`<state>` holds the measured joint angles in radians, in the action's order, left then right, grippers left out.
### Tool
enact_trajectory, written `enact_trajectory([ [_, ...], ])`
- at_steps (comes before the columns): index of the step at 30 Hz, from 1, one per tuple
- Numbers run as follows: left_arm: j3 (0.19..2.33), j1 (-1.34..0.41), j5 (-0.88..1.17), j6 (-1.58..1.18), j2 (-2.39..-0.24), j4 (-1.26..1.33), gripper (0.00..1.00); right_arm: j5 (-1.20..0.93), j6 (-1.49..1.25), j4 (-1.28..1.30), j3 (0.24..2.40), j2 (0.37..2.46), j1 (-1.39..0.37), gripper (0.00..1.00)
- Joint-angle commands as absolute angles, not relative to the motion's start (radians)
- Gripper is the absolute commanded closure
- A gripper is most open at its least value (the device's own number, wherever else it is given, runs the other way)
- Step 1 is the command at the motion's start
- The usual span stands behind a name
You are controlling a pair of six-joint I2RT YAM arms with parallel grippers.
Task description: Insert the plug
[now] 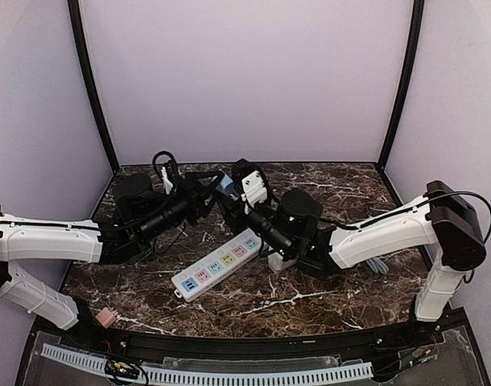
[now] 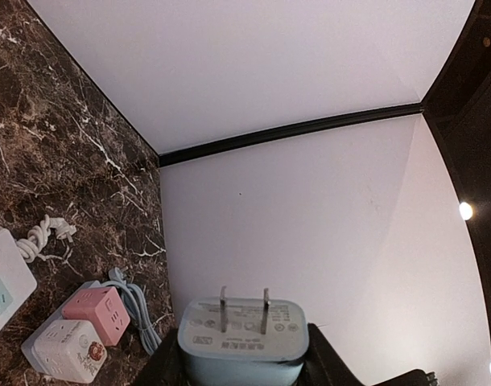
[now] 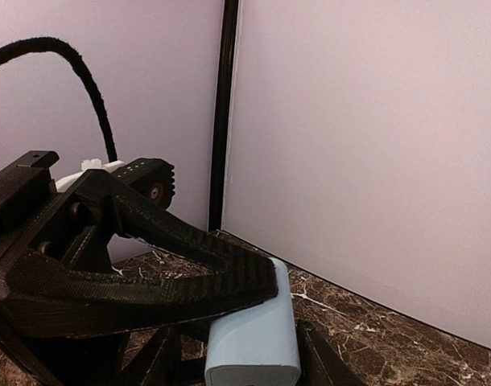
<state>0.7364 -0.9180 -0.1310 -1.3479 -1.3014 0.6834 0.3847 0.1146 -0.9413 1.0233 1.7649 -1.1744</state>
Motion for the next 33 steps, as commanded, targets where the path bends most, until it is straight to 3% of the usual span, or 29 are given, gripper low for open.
enact_trajectory([
  [1,0.725,-0.913,-0.120,-1.353,-1.297,0.729,0.99,0.382,0.105,-0.964,1.044,1.776,-1.163,0.56],
  [8,0.721,-0.912,-0.124,-1.351,-1.297,0.731,0.99,0.377,0.104,-0.968,1.040,1.775,-1.161,0.64],
  [18,0.723,-0.912,-0.117,-1.360,-1.320,0.750,0.99,0.364,0.109,-0.980,1.034,1.771,-1.161,0.87],
  [21,0.721,-0.912,-0.119,-1.359,-1.327,0.762,0.99,0.367,0.107,-0.980,1.029,1.764,-1.162,1.00],
  [23,0.722,-0.913,-0.111,-1.346,-1.333,0.772,0.83,0.373,0.110,-0.976,1.025,1.758,-1.161,1.00],
  [24,0.724,-0.913,-0.102,-1.334,-1.336,0.775,0.62,0.375,0.112,-0.969,1.024,1.753,-1.161,1.00],
  [25,0.724,-0.912,-0.096,-1.325,-1.337,0.785,0.51,0.376,0.117,-0.957,1.024,1.748,-1.160,1.00],
  [26,0.722,-0.912,-0.088,-1.303,-1.335,0.790,0.20,0.375,0.125,-0.937,1.027,1.741,-1.161,1.00],
  [27,0.720,-0.913,-0.086,-1.292,-1.332,0.795,0.11,0.374,0.137,-0.905,1.036,1.731,-1.160,1.00],
  [28,0.711,-0.913,-0.088,-1.274,-1.326,0.796,0.04,0.373,0.150,-0.867,1.045,1.719,-1.157,1.00],
  [33,0.637,-0.912,-0.122,-1.186,-1.269,0.856,0.01,0.364,0.201,-0.737,1.035,1.621,-1.130,1.00],
])
